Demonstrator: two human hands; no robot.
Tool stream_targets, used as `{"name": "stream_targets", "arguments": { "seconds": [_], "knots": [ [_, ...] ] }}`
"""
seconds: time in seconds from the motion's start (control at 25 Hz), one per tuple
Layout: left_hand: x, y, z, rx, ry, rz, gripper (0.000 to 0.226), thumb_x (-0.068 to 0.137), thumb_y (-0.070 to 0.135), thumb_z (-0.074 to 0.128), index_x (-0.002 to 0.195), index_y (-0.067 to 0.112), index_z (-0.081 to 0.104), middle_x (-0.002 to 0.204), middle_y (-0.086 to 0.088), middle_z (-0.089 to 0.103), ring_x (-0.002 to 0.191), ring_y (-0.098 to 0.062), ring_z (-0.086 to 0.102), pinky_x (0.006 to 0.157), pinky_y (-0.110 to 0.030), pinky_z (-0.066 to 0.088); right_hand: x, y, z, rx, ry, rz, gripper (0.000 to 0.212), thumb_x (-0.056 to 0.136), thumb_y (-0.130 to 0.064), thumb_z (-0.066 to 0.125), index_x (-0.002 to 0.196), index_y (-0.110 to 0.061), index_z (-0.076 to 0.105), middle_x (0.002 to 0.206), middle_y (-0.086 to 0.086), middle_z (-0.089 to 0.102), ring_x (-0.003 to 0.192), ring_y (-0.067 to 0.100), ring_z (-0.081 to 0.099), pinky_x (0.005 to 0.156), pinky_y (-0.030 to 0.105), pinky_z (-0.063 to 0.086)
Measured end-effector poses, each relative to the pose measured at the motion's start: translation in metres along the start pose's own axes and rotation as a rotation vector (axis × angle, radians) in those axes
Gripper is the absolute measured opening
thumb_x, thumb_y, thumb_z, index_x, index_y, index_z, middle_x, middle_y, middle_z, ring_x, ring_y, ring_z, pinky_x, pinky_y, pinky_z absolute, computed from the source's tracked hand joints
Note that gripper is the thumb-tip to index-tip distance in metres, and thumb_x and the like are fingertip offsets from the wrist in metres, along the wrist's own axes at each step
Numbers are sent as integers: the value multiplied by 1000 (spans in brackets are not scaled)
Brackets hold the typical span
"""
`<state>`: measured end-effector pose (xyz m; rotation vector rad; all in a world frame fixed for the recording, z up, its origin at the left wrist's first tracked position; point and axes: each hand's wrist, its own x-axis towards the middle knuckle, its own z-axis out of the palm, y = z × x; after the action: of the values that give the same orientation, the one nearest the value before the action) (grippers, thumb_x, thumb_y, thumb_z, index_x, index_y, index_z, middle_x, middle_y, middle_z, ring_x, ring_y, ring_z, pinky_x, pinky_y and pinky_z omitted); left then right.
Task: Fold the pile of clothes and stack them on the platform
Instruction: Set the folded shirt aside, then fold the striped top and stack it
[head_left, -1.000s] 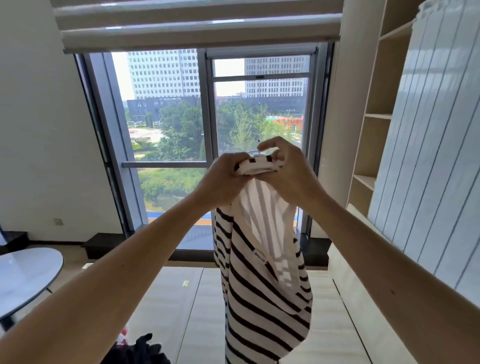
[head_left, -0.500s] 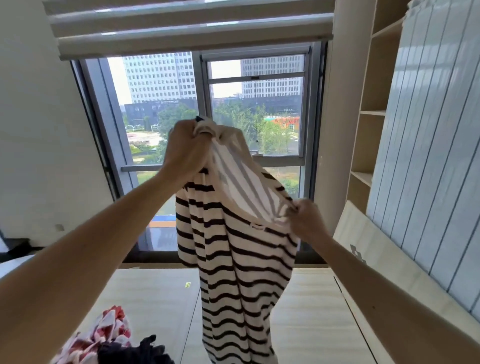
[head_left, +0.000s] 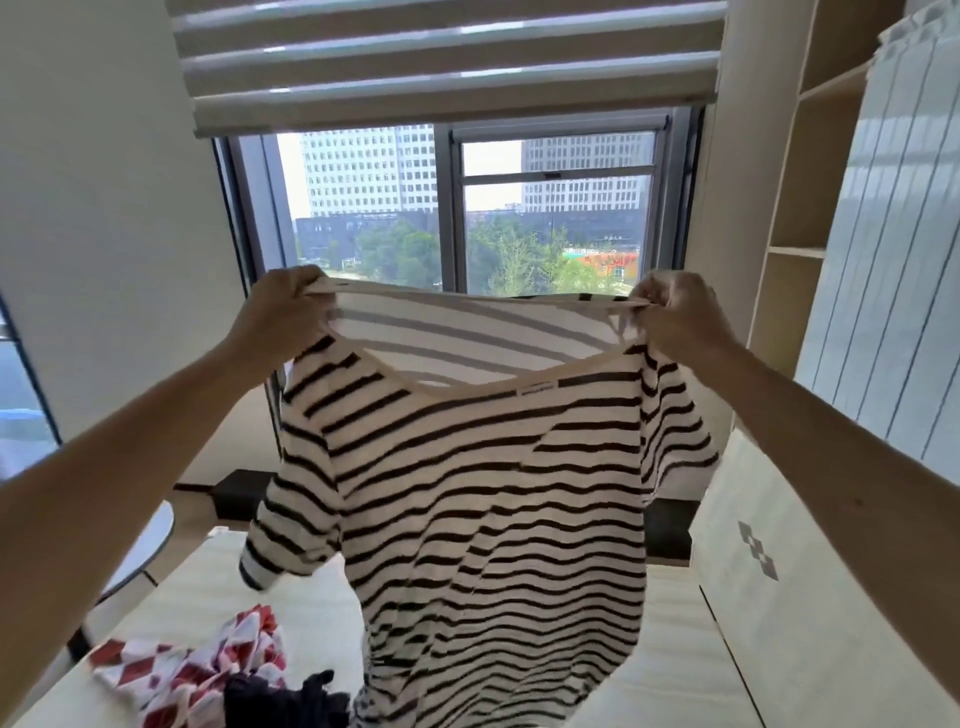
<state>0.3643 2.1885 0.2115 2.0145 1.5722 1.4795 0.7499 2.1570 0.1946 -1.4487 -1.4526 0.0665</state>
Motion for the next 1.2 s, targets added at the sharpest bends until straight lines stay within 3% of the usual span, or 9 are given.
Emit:
{"name": "stream_targets", "arguments": {
  "seconds": [0.16, 0.36, 0.52, 0.6, 0.68, 0.8, 0.96, 1.08, 1.2],
  "knots": [
    [0, -15, 8, -283, 5, -148, 33, 103, 9, 44, 74, 14, 60, 65, -7, 51, 55, -19, 47, 50, -24, 35, -2, -29, 10, 233, -109, 23, 9, 85, -5, 69, 89, -13, 65, 70, 0, 66, 53, 0, 58, 54, 18, 46],
    [2, 0, 6, -296, 5, -13, 31, 105, 20, 44, 85, 13, 67, 70, -5, 54, 63, -18, 48, 60, -29, 35, -3, -33, 24, -9, 36, -174, 33, 83, -3, 70, 111, -13, 57, 88, 0, 66, 80, 11, 62, 70, 25, 50],
    [9, 28, 18, -281, -93, 160, 35, 103, 19, 46, 72, 9, 59, 63, -3, 46, 56, -14, 41, 57, -29, 30, -30, -41, 75, -94, -295, -231, 35, 84, 10, 58, 107, -16, 54, 77, 1, 64, 64, 11, 60, 58, 18, 46],
    [6, 33, 29, -223, -162, 252, 31, 100, 12, 48, 73, 1, 57, 62, -4, 44, 49, -7, 38, 51, -25, 30, -56, -40, 118, 165, -532, -57, 36, 84, 20, 45, 90, -11, 61, 69, 5, 57, 58, 13, 52, 55, 25, 41],
    [4, 27, 37, -146, -210, 345, 28, 97, 10, 53, 70, 7, 58, 57, 0, 46, 41, 1, 38, 44, -17, 28, -72, -35, 149, 394, -599, 159, 32, 81, 13, 41, 73, -8, 62, 66, 8, 53, 59, 17, 50, 57, 29, 37],
    [16, 0, 31, 15, -272, 480, 21, 91, 16, 68, 71, 14, 68, 61, 3, 61, 53, 7, 53, 53, -8, 34, -76, -35, 155, 594, -584, 357, 12, 83, -18, 57, 79, -7, 61, 78, 13, 53, 69, 24, 53, 63, 32, 41],
    [37, -39, 5, 126, -377, 496, 9, 89, 11, 73, 82, 13, 78, 73, 3, 73, 64, 11, 61, 61, -7, 40, -63, -50, 128, 232, -583, 154, 36, 90, -34, 73, 66, -11, 61, 57, 1, 52, 49, 10, 50, 52, 18, 39],
    [48, -65, -12, 231, -386, 488, 13, 90, 4, 69, 90, 12, 79, 79, 3, 73, 68, 9, 59, 67, -11, 40, -39, -53, 111, 169, -364, 179, 50, 91, -41, 65, 55, -17, 41, 53, 2, 31, 41, 11, 28, 47, 21, 30],
    [53, -93, -25, 342, -346, 429, 29, 86, -9, 60, 99, 12, 77, 90, 1, 72, 79, -8, 63, 70, -12, 41, -14, -56, 92, 196, -116, 220, 36, 95, -34, 66, 72, -7, 57, 60, 9, 45, 43, 16, 45, 50, 20, 39]
  ]
}}
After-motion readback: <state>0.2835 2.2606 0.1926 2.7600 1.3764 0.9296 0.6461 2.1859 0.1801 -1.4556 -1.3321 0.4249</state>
